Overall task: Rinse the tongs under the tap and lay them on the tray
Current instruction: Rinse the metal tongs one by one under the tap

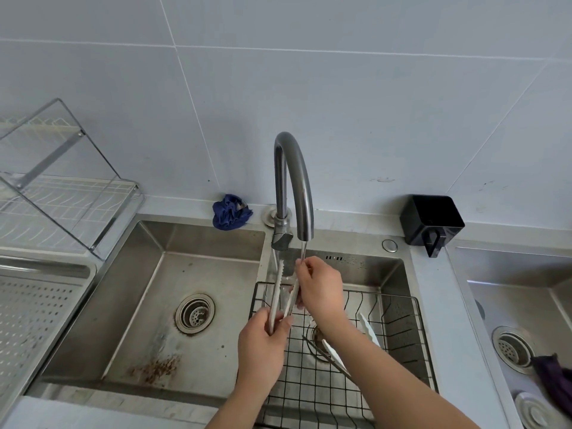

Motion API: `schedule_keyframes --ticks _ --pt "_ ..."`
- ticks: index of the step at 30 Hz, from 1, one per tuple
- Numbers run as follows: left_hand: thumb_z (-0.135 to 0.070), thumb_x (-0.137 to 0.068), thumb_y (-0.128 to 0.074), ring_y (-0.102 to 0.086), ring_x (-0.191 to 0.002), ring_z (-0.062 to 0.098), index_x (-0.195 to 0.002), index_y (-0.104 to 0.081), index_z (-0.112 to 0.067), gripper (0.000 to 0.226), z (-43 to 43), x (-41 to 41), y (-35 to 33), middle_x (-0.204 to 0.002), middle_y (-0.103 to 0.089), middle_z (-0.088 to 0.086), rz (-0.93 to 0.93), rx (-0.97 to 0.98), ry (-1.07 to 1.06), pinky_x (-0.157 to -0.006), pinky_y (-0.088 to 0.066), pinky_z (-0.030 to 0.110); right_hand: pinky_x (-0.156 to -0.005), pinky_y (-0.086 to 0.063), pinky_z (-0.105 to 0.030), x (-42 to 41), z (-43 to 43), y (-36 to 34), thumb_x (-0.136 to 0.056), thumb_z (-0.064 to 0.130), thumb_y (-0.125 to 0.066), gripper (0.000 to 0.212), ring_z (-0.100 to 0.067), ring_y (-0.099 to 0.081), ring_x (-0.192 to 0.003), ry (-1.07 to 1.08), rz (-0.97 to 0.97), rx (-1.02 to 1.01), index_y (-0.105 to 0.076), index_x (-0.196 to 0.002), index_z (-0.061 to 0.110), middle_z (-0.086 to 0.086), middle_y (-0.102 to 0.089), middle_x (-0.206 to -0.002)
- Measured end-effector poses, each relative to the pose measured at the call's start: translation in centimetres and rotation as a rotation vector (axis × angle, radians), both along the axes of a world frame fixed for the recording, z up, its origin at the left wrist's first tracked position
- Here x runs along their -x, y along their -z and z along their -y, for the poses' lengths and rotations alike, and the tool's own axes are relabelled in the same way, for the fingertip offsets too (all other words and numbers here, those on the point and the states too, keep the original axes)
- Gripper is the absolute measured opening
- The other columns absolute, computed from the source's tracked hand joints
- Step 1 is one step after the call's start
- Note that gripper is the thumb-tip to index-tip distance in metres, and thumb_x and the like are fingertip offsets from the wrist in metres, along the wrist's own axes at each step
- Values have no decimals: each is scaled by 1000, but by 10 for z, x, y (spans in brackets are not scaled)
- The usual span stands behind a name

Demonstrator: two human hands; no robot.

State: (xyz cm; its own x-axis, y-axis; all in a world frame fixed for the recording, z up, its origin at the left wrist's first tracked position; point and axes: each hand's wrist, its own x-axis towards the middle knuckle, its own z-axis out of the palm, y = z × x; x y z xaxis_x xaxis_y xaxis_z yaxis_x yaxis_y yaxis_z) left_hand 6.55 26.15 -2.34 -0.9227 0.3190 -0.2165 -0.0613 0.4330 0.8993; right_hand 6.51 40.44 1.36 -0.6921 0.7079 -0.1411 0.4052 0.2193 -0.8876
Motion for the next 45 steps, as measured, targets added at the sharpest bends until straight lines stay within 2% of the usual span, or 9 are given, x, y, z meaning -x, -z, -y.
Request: schedule_keyframes --ticks 9,15,20,26,30,34,38,42,45 --pt "-27 -88 -76 -51 -57 27 -79 -61 -9 25 0 9 4 -67 -60 20 14 -19 -57 -60 -53 57 -62 -64 -44 -9 8 6 -97 7 -56 20 -26 -72 -75 -110 -75 276 -65 -109 21 3 -78 -82" --pt "-19 -89 -75 -59 -52 16 -79 -70 -35 19 -10 9 1 -67 -69 6 148 -167 10 -46 -55 38 -50 -55 -31 2 -6 -6 -104 31 -53 33 -26 -69 -55 -12 -105 271 -65 -83 9 -8 -75 -65" --pt "-25 -96 -67 -59 -54 19 -96 -71 -7 18 -8 22 -3 -67 -66 8 425 -304 36 -48 -52 33 -57 -47 -35 -2 8 -2 -105 22 -54 21 -22 -57 -59 -135 -283 682 -62 -92 8 -9 -64 -67" --pt "-51 -88 -62 -51 -46 19 -86 -66 -6 46 -17 29 -12 -60 -62 9 466 -319 157 -43 -43 29 -45 -43 -24 11 1 -20 -101 45 -57 37 -17 -50 -52 -108 -246 713 -59 -86 11 -5 -56 -67" --pt "-67 -81 -54 -47 -37 18 -75 -58 -8 60 -28 37 -17 -51 -59 6 326 -257 140 -38 -37 28 -82 -55 -25 10 1 -15 -96 34 -68 28 -10 -67 -98 -181 -135 378 -60 -120 22 2 -68 -114" --pt "-78 -81 -45 -47 -32 22 -62 -58 -10 72 -30 47 -17 -46 -55 10 362 -171 287 -35 -38 25 -94 -56 -45 5 -14 -23 -95 13 -69 31 -32 -70 -97 -306 -403 972 -63 -123 2 -20 -74 -110" --pt "-83 -82 -37 -56 -42 23 -75 -63 -15 73 -37 53 -17 -52 -60 6 295 -149 363 -42 -46 31 -71 -56 -27 3 -13 -25 -92 15 -63 6 -20 -69 -75 -225 -334 548 -69 -89 16 -12 -74 -81" --pt "-51 -98 -45 -61 -71 6 -93 -64 -41 22 -63 44 -26 -76 -66 -12 2 -351 150 -66 -47 31 -65 -44 -25 2 -5 -28 -93 28 -64 21 -5 -56 -64 -97 -297 264 -61 -74 20 12 -59 -64" --pt "-38 -94 -51 -63 -80 19 -86 -66 -22 23 -71 49 -41 -79 -66 -4 99 -436 112 -75 -50 40 -83 -47 -15 -5 3 -31 -81 56 -66 33 8 -66 -95 -239 -243 397 -66 -107 34 18 -72 -101"
